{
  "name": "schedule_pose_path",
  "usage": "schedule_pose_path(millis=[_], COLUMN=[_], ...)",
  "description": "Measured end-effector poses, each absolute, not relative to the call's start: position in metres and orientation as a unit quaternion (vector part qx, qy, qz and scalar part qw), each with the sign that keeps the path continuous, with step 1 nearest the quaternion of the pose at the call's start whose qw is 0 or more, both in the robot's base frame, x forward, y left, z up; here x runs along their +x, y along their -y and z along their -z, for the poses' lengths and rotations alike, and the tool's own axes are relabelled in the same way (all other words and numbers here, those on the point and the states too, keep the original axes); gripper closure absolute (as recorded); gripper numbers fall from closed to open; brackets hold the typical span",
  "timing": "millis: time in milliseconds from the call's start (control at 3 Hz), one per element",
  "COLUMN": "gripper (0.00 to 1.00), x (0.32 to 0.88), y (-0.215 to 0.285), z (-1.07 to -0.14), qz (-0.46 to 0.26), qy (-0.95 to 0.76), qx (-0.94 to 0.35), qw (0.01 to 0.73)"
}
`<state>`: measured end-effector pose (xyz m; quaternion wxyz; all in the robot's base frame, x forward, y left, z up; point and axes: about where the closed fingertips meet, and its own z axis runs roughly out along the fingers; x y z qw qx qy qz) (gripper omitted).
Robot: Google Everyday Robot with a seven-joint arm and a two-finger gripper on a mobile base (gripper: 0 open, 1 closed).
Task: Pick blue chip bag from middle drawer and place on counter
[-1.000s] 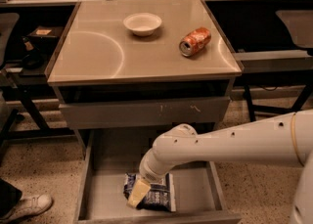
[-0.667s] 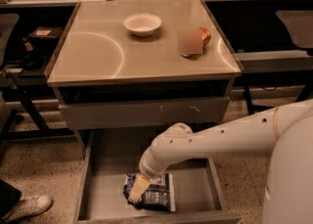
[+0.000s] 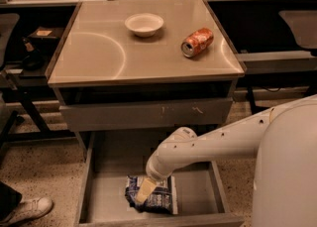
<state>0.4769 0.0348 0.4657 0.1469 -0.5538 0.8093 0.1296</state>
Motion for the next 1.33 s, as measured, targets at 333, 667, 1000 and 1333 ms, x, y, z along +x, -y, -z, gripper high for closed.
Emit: schedule_pose_path(millis=[333,667,1000,1333], gripper=[0.0,0.0,0.0,0.0], x=[0.477,0.469,0.461,0.455], y=[-0.035,-0.033,-0.035,-0.038], z=[-0.466,-0.442,-0.421,-0.401], qz=[-0.13,-0.135,-0.14,-0.15], qy=[-0.809,-0.809,-0.802,-0.796], qx=[-0.554,-0.554,-0.563,-0.57], qw=[0.147,0.142,0.14,0.139])
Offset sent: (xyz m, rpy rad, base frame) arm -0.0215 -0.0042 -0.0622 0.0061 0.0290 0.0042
